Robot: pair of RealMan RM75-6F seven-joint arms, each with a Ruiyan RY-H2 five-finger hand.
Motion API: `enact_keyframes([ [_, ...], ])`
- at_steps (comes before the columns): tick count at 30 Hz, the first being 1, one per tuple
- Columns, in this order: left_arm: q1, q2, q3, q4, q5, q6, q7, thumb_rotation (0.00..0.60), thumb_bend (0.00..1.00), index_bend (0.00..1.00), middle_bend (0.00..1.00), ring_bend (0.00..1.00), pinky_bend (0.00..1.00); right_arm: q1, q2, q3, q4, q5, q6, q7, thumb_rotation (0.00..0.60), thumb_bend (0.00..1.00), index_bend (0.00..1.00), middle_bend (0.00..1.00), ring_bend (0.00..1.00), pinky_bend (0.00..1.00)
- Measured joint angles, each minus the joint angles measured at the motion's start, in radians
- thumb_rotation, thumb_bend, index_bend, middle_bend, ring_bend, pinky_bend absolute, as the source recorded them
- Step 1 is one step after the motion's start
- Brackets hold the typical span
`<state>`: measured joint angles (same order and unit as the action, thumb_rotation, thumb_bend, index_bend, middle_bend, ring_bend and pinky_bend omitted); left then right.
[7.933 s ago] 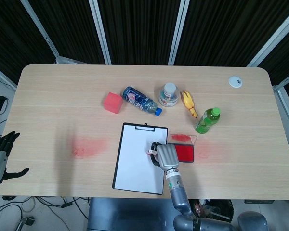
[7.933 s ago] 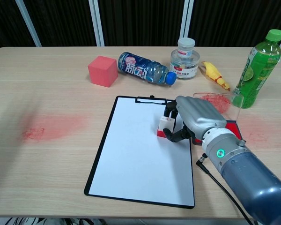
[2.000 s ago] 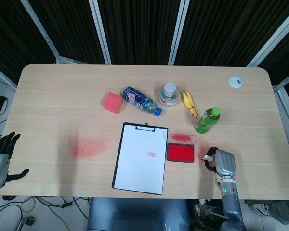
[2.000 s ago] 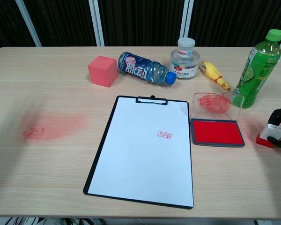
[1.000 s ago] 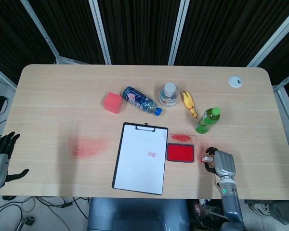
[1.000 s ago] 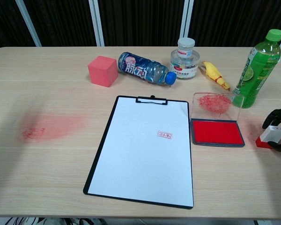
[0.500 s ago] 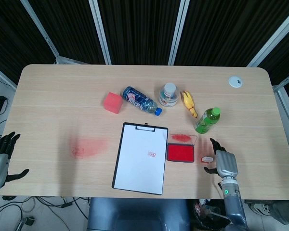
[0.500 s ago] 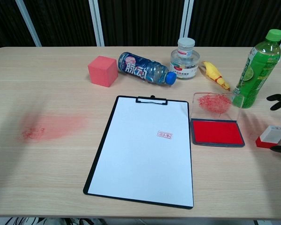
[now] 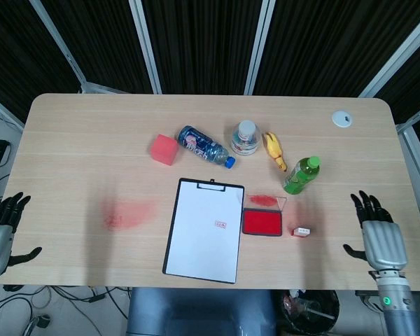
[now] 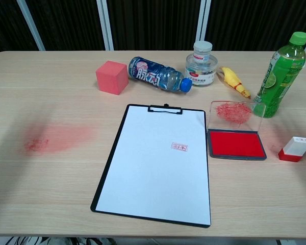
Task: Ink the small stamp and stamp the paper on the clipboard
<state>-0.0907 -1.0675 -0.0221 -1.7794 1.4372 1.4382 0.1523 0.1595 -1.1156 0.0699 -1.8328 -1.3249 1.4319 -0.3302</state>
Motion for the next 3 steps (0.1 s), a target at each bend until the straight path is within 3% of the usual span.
enact_keyframes([
  [3, 0.003, -0.003, 0.003, 0.003, 0.007, 0.008, 0.016, 0.600, 0.01, 0.00, 0.00, 0.00, 0.00, -0.044, 0.044, -0.029, 0.027, -0.082, 0.061, 0.084, 0.600, 0.13, 0.00, 0.00, 0.00, 0.21],
])
